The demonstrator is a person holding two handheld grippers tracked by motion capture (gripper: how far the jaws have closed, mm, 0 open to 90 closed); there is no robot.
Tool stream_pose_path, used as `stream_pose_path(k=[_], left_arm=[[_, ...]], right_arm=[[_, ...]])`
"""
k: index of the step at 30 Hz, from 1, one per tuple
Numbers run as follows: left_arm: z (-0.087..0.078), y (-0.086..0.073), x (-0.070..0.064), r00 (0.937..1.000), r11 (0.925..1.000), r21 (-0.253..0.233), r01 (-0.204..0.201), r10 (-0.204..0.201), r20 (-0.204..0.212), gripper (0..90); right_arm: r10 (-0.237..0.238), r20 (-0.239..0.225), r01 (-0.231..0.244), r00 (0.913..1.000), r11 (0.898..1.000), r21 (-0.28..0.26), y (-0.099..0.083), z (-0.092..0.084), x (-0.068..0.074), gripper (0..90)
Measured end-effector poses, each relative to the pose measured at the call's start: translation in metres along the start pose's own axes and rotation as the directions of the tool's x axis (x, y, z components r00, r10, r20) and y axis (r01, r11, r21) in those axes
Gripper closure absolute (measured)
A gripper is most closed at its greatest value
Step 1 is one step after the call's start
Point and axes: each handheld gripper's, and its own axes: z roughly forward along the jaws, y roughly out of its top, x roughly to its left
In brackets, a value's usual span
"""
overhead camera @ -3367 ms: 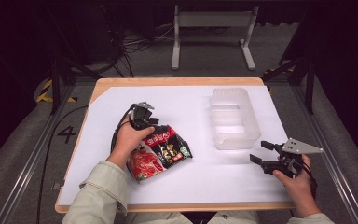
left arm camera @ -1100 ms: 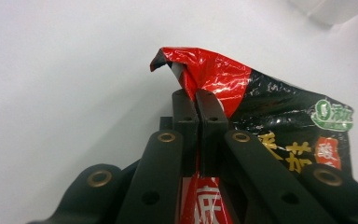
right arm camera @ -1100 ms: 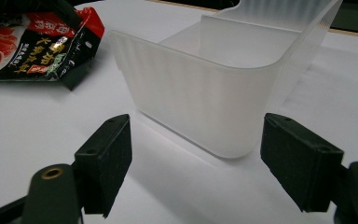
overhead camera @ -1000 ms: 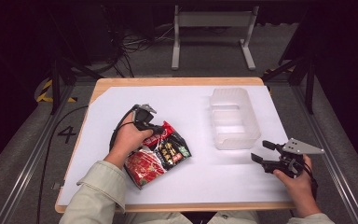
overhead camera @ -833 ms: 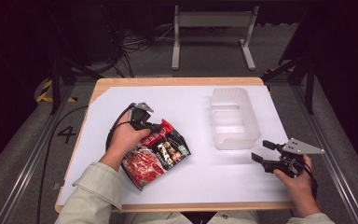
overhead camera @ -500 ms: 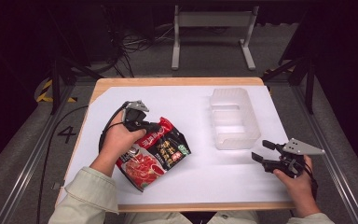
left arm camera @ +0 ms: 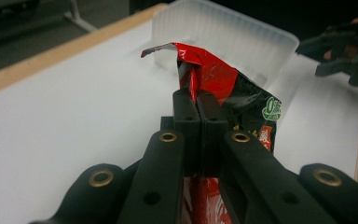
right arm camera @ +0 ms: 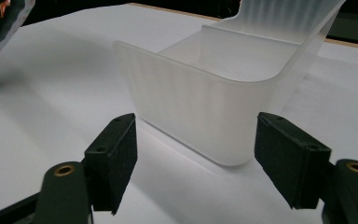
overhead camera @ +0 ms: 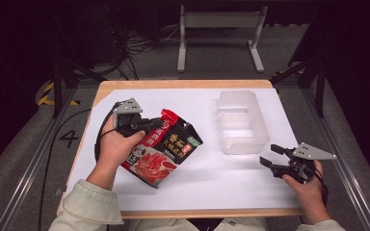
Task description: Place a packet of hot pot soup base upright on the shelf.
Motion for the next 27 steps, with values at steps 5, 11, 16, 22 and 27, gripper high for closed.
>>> stream_pose_path(k=[5,11,16,22,27], left_arm=[[-0.010,-0.001,-0.010,0.9994,0.9951,-0.099,-0.004,0.000,-0.033,88.9],[-0.015,-0.009,-0.017,0.9982,0.9835,-0.180,-0.016,0.005,-0.061,88.9],[-0.014,-0.016,-0.019,0.9957,0.9790,-0.202,-0.027,0.009,-0.092,88.9],[-0.015,-0.020,-0.020,0.9921,0.9671,-0.252,-0.031,-0.001,-0.126,88.9],[-0.014,-0.022,-0.023,0.9914,0.9497,-0.311,-0.037,-0.004,-0.131,88.9]], right_arm=[[0.000,-0.003,0.000,1.0000,1.000,0.001,0.000,0.000,0.000,29.9],[-0.006,-0.010,0.006,0.9999,1.000,0.009,0.000,0.001,0.002,29.9],[-0.020,-0.017,0.020,0.9997,1.000,0.011,0.002,0.001,0.006,29.9],[-0.030,-0.029,0.030,0.9991,1.000,0.002,0.007,-0.001,0.010,29.8],[-0.034,-0.078,0.034,0.9964,0.999,-0.003,0.015,0.000,0.019,29.5]])
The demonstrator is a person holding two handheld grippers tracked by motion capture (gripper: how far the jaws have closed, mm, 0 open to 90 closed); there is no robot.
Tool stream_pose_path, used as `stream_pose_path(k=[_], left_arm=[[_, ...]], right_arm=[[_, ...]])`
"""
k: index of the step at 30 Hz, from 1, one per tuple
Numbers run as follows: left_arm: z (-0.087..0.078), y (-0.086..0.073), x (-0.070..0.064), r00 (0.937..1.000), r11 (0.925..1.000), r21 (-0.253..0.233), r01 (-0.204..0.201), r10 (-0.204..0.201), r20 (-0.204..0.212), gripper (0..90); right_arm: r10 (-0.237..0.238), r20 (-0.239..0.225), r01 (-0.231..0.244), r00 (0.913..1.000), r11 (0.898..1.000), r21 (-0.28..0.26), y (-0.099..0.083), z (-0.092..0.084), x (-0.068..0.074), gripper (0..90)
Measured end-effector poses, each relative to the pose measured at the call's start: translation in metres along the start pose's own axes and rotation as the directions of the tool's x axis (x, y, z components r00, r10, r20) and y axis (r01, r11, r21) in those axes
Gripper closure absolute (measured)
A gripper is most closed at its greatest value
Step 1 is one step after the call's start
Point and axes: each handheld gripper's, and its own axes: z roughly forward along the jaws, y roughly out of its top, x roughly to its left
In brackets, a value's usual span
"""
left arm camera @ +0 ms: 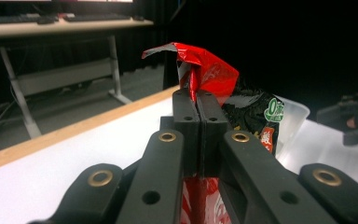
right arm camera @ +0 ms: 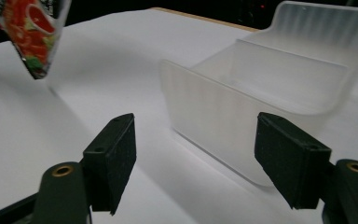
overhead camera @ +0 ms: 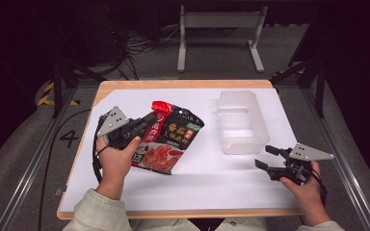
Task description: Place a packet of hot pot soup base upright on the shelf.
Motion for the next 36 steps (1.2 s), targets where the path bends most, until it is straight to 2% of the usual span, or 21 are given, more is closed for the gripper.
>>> stream_pose_path(k=[3,7,13,17,22,25,36], left_arm=[[0.002,-0.001,-0.002,0.9999,0.9999,-0.012,-0.010,0.010,0.003,88.9],[0.003,-0.001,-0.004,0.9999,1.0000,-0.004,-0.008,0.008,0.013,88.9],[0.006,0.000,-0.009,0.9997,0.9998,-0.014,-0.013,0.013,0.018,88.8],[0.008,-0.001,-0.010,0.9996,0.9998,-0.013,-0.017,0.017,0.024,88.8],[0.011,0.000,-0.013,0.9994,0.9993,-0.033,-0.020,0.021,0.026,88.8],[0.013,0.000,-0.015,0.9991,0.9993,-0.036,-0.013,0.015,0.041,88.8],[0.018,-0.001,-0.023,0.9978,0.9997,-0.024,-0.007,0.009,0.066,88.7]], right_arm=[[-0.029,-0.021,0.029,0.9994,1.000,0.001,0.007,0.004,0.009,29.4],[-0.045,-0.030,0.045,0.9985,0.999,-0.004,0.013,0.007,0.015,29.5],[-0.035,-0.047,0.035,0.9983,0.999,-0.009,0.022,0.013,0.019,29.4],[-0.035,-0.066,0.034,0.9972,0.999,-0.026,0.033,0.018,0.023,28.5],[-0.040,-0.094,0.036,0.9948,0.999,-0.034,0.047,0.029,0.029,27.2],[-0.038,-0.135,0.031,0.9901,0.998,-0.049,0.058,0.040,0.035,26.9],[-0.038,-0.196,0.022,0.9799,0.996,-0.083,0.077,0.069,0.049,26.6]])
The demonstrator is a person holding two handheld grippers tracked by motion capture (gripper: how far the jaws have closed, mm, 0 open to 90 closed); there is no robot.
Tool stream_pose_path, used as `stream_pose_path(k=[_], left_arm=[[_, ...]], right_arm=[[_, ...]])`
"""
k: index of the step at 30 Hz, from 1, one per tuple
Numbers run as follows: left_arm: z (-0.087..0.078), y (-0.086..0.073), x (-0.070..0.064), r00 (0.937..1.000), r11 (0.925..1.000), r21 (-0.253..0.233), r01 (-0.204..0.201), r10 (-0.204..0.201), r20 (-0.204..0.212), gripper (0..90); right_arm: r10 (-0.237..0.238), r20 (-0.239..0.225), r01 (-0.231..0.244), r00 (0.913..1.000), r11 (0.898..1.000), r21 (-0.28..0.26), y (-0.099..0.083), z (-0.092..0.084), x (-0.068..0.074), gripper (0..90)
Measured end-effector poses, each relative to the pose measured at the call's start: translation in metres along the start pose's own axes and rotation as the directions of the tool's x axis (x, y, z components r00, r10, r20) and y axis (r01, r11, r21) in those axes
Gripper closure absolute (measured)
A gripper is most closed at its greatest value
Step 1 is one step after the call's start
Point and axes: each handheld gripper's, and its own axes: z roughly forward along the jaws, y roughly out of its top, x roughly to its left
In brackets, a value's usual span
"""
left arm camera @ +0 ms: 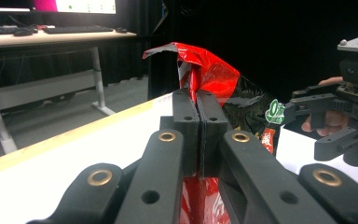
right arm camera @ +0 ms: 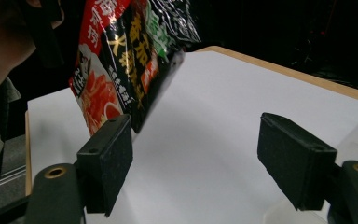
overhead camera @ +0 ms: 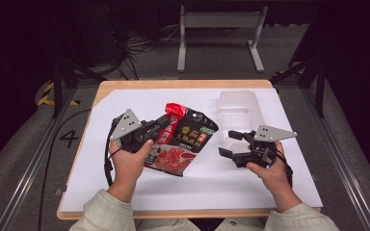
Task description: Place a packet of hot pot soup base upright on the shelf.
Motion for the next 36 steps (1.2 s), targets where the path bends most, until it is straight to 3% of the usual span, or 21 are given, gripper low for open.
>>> stream_pose_path(k=[10,19,28,36], left_arm=[[0.004,-0.002,-0.009,0.9974,0.9998,-0.003,-0.020,0.020,0.069,88.6],[0.004,-0.004,-0.015,0.9970,0.9998,-0.003,-0.022,0.022,0.074,88.6],[0.004,-0.006,-0.015,0.9957,0.9997,-0.016,-0.019,0.020,0.090,88.5],[0.006,-0.007,-0.016,0.9951,0.9998,-0.009,-0.018,0.019,0.097,88.4]], right_arm=[[-0.012,-0.053,0.012,0.9985,1.000,-0.010,0.005,0.021,0.008,26.5],[-0.036,-0.062,0.036,0.9974,0.999,0.005,0.004,0.040,0.013,26.6],[-0.001,-0.134,0.000,0.9910,1.000,-0.013,0.004,0.056,0.017,26.7],[-0.013,-0.155,0.012,0.9878,1.000,-0.009,0.003,0.062,0.020,34.7]])
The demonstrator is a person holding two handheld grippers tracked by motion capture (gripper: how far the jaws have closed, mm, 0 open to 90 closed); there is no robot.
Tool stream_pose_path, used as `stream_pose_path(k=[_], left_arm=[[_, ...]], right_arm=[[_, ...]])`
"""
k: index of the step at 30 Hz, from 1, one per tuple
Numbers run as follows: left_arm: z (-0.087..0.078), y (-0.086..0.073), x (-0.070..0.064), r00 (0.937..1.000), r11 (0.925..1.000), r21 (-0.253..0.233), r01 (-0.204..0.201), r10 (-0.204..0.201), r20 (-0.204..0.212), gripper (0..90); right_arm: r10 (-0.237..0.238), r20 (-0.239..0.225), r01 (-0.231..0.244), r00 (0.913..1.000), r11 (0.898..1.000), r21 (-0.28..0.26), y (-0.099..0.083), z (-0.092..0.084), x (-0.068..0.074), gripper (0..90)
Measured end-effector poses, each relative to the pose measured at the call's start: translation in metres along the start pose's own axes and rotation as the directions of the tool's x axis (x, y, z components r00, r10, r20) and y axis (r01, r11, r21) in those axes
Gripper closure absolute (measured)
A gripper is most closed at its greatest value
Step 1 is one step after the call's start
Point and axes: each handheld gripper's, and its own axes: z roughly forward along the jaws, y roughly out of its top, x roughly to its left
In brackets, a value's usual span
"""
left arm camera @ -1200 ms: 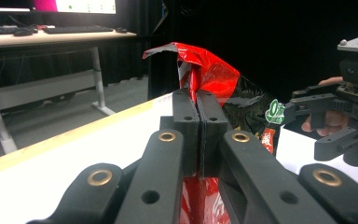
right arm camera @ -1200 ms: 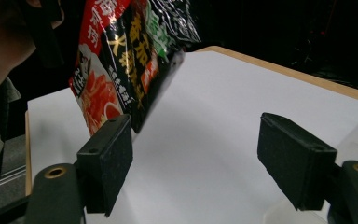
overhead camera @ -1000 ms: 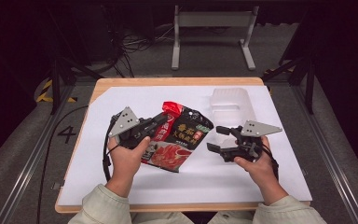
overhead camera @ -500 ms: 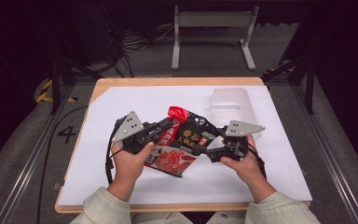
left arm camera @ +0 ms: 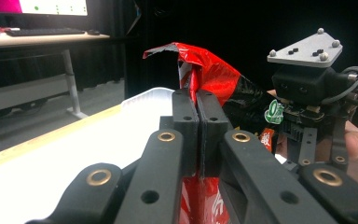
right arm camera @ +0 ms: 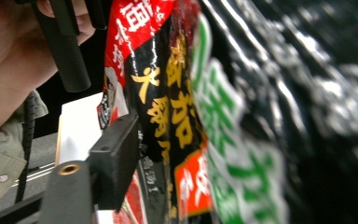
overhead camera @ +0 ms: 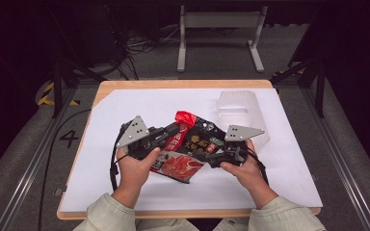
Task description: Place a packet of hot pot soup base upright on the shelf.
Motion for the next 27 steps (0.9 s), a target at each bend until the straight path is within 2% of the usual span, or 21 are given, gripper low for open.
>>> stream_pose_path(k=[3,4,5,6,7,10,13,14,18,22,27], left_arm=[[0.000,-0.001,0.001,1.0000,1.0000,-0.001,0.005,-0.005,0.006,88.3],[0.000,-0.001,0.001,1.0000,1.0000,-0.001,0.005,-0.005,0.006,88.4],[0.001,-0.001,0.000,1.0000,1.0000,0.001,0.005,-0.005,0.006,88.4],[0.001,-0.001,0.000,1.0000,1.0000,0.001,0.005,-0.005,0.006,88.3],[0.001,-0.001,0.000,0.9999,0.9999,0.001,0.010,-0.010,0.007,88.3],[0.001,-0.001,0.001,0.9998,0.9999,0.005,0.014,-0.014,0.011,88.3],[0.001,-0.001,0.001,0.9998,0.9999,0.009,0.014,-0.014,0.013,88.2],[0.001,-0.001,0.002,0.9994,0.9996,0.009,0.026,-0.026,0.023,88.1],[0.002,0.000,0.002,0.9994,0.9996,0.018,0.024,-0.024,0.023,87.9],[0.003,0.001,0.001,0.9998,0.9994,0.033,0.012,-0.012,0.017,87.5],[0.004,0.002,0.002,0.9993,0.9993,0.036,0.008,-0.010,0.035,84.3]], right_arm=[[0.013,-0.027,-0.013,0.9996,1.000,-0.010,-0.001,0.001,-0.002,43.6],[0.013,-0.027,-0.013,0.9996,1.000,-0.010,-0.001,0.001,-0.002,43.6],[0.002,-0.030,-0.003,0.9996,1.000,-0.009,0.000,0.001,-0.001,48.8],[0.002,-0.030,-0.003,0.9996,1.000,-0.009,0.000,0.001,-0.001,48.8],[-0.007,-0.033,0.006,0.9994,1.000,-0.011,0.000,0.001,-0.001,55.0],[-0.003,-0.044,0.002,0.9990,1.000,-0.014,0.000,0.000,-0.001,64.6],[-0.002,-0.058,0.001,0.9983,1.000,-0.012,0.000,-0.001,-0.002,69.5],[-0.004,-0.064,0.003,0.9980,1.000,-0.013,0.000,-0.002,-0.002,73.2],[-0.011,-0.048,0.011,0.9988,1.000,-0.006,0.001,-0.004,-0.001,76.5],[0.018,-0.054,-0.018,0.9984,1.000,-0.005,0.001,-0.005,-0.003,80.2],[0.042,-0.049,-0.043,0.9979,0.999,-0.017,0.002,-0.010,-0.005,84.7]])
